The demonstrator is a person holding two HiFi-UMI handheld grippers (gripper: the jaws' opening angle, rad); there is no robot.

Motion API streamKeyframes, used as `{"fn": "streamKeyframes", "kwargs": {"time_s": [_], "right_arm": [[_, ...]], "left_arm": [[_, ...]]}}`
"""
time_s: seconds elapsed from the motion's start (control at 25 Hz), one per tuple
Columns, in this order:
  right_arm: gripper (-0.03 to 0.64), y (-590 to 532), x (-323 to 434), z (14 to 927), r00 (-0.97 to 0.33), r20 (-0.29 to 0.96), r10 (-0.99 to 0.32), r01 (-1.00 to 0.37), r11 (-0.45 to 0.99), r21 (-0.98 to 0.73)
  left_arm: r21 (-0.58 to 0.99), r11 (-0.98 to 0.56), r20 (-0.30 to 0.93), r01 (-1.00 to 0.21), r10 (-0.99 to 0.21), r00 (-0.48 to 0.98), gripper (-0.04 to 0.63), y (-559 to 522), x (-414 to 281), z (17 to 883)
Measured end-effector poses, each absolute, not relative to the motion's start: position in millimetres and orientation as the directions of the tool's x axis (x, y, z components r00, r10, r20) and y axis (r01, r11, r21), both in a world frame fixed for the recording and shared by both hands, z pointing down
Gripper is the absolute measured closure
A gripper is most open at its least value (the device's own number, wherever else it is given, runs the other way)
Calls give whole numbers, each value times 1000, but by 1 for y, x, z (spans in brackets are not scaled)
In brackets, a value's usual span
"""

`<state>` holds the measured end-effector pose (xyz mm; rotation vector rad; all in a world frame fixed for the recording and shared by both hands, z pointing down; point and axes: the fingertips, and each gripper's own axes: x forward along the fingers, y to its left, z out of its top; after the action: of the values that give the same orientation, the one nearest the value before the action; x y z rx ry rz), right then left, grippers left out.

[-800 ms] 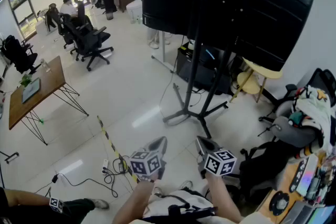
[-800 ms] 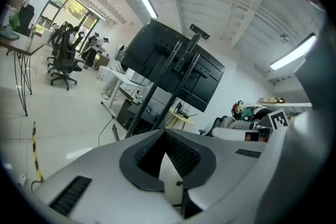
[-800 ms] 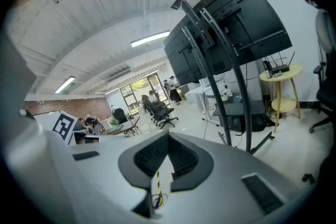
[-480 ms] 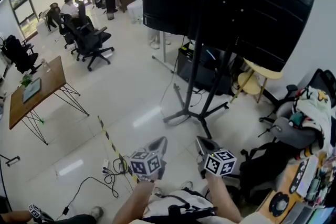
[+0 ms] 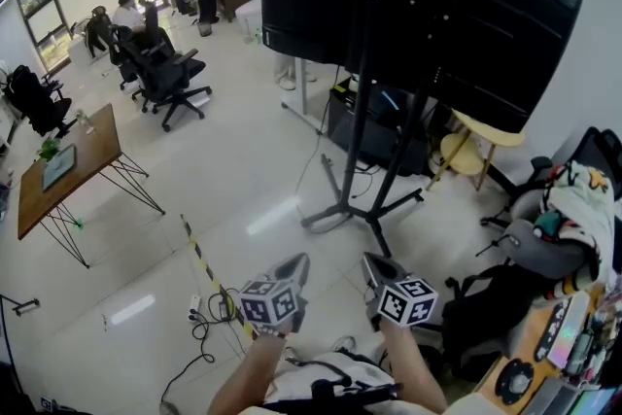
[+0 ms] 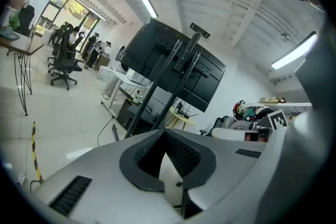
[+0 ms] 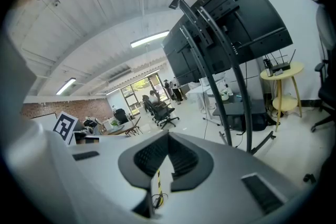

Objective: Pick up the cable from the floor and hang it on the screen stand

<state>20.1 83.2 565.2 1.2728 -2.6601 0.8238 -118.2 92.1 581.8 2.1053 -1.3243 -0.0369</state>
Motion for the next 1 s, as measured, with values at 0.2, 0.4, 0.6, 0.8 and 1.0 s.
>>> {"fn": "streamKeyframes", "kwargs": {"time_s": [0.2,0.4,0.6,0.8,1.0], "right_arm": [[617,77,37,566,-656,288,-697,-737,511,-442],[617,65,50,566,-668,281,-689,-727,522,-447],[617,65,72,576,-677,297,-673,-721,526,-452],[617,60,91,575,-684,284,-672,-712,530,-460],[617,52,108,580,-677,279,-681,-716,521,-465]], "left_arm": [[524,-290,304,-801,-815,494,595,85,-101,582],[511,-292,304,-808,-818,488,595,73,-84,578],[515,-283,316,-809,-815,486,595,74,-58,587],[505,-293,322,-812,-809,492,595,70,-33,589],[501,-299,324,-812,-806,496,595,62,-20,589]]}}
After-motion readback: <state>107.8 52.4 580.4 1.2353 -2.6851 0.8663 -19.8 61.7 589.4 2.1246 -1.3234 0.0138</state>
